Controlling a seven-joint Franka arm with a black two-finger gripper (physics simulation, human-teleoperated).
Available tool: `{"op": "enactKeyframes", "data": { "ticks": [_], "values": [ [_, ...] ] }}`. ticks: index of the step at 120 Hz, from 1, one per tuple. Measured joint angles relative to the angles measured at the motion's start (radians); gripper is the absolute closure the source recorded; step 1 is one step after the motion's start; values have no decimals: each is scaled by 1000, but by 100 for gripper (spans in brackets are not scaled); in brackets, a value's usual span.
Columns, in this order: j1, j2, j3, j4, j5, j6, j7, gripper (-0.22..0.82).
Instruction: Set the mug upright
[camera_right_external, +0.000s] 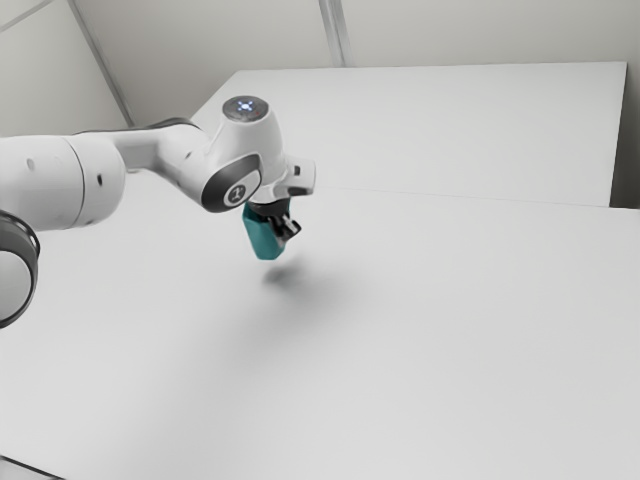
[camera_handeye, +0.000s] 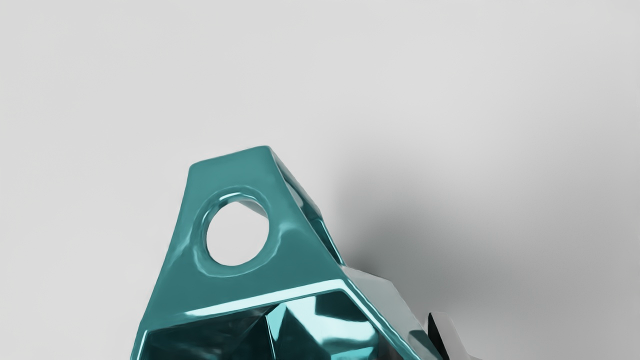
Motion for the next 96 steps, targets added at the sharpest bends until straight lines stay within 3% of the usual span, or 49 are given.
{"op": "enactKeyframes", "data": {
  "ticks": [29, 96],
  "values": [
    [-3, 25, -4, -1, -140, -14, -140, 78],
    [-17, 77, -4, -2, -159, -40, -297, 79]
  ]
}}
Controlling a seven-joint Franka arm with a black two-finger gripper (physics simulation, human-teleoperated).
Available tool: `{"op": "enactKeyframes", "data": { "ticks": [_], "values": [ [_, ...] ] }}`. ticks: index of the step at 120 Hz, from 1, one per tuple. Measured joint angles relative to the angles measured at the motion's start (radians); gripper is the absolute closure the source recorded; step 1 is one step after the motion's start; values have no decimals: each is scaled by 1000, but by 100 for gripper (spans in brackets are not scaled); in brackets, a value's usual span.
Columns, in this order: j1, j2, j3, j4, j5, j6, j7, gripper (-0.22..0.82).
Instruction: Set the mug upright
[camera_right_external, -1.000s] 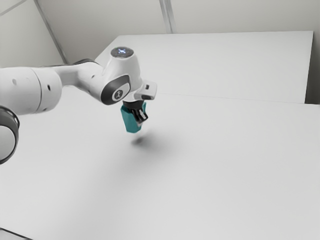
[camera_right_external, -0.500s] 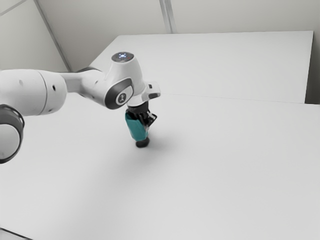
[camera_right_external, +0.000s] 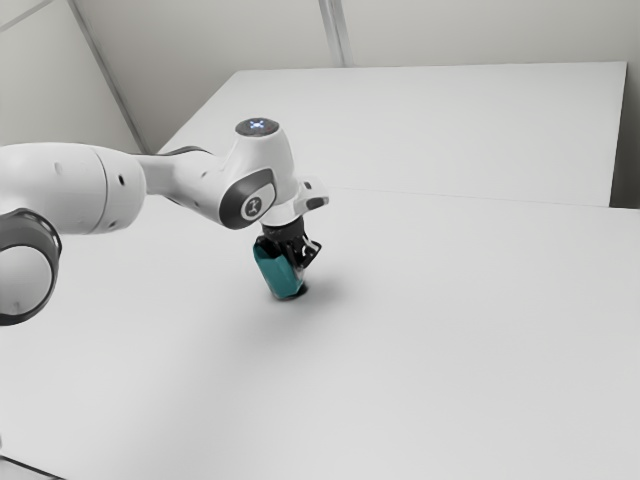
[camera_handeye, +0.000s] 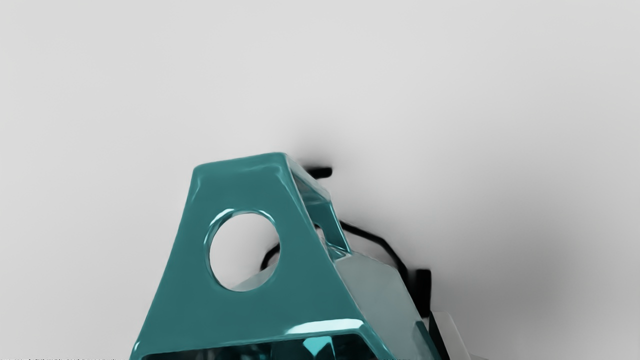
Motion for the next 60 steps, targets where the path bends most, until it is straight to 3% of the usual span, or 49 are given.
{"op": "enactKeyframes", "data": {
  "ticks": [21, 60],
  "values": [
    [-5, 5, 0, 0, -2, -13, -24, 74],
    [-9, -54, 2, 0, -19, -30, -41, 26]
  ]
}}
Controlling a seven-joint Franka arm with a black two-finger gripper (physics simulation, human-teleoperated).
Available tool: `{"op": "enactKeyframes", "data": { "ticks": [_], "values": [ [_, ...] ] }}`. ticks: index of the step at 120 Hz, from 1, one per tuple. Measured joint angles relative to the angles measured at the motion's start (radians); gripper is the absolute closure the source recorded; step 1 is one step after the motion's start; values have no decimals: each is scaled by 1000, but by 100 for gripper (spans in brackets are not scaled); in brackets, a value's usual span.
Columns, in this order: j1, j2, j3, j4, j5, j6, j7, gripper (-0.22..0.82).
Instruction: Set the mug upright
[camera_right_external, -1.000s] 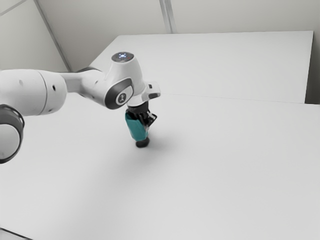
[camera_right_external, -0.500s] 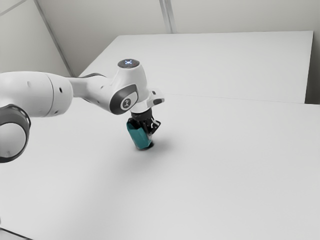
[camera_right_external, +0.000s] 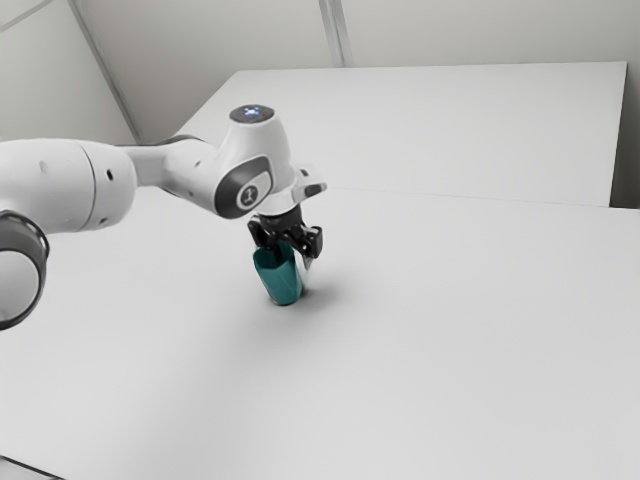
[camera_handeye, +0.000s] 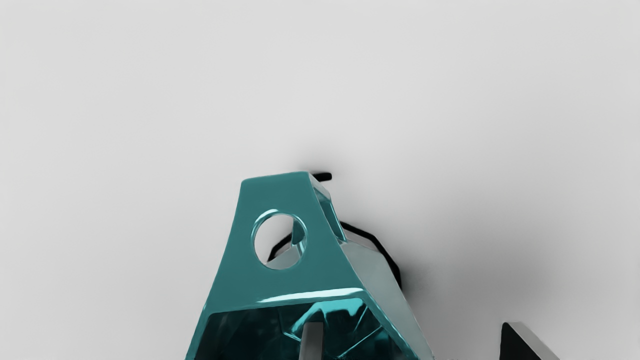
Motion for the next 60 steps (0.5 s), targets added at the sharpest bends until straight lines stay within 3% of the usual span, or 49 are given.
{"op": "enactKeyframes", "data": {
  "ticks": [17, 44, 49, 60],
  "values": [
    [0, -46, 0, 0, -4, -13, -5, 15],
    [-1, -99, 8, 4, -23, -48, -8, 6],
    [-9, -114, 41, 10, -55, -65, 4, 5],
    [-79, -137, 197, 69, -149, -123, 58, 3]
  ]
}}
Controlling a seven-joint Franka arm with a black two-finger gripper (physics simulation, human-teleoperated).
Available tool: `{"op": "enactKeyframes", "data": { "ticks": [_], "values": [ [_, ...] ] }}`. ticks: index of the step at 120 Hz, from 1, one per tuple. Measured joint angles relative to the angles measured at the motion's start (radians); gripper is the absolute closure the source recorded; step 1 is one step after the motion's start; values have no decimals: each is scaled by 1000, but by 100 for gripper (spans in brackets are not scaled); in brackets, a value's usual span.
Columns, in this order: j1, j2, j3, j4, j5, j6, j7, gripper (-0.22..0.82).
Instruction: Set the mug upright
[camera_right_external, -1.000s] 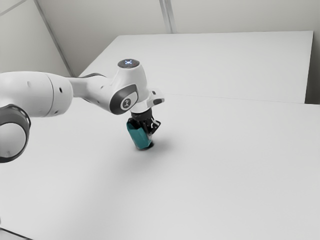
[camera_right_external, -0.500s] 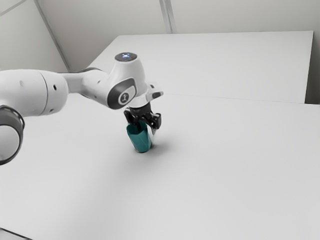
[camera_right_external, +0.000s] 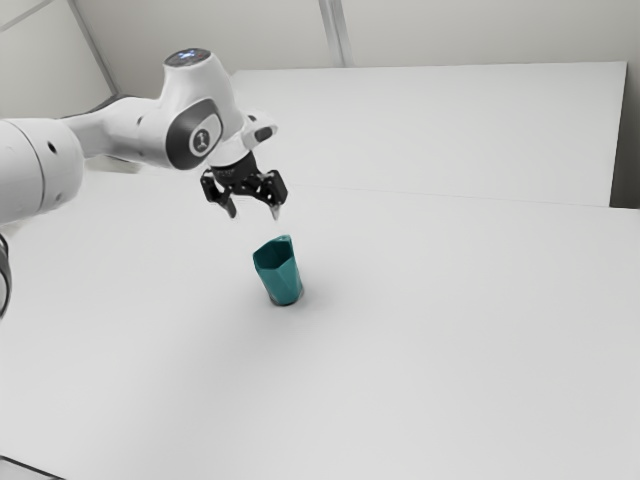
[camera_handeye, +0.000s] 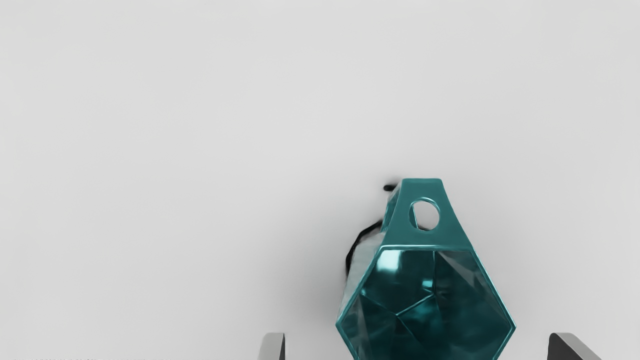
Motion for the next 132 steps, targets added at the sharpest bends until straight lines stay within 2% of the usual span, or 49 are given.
{"op": "enactKeyframes", "data": {
  "ticks": [23, 48, 112, 125, 132],
  "values": [
    [-20, -34, 81, 157, -93, -160, 140, 1],
    [-21, -31, 94, 248, -144, -271, 258, 0],
    [-21, -27, 94, 265, -167, -331, 428, 0],
    [-27, -28, 132, 282, -165, -342, 447, 0],
    [-13, -9, 134, 341, -179, -353, 456, 0]
  ]
}}
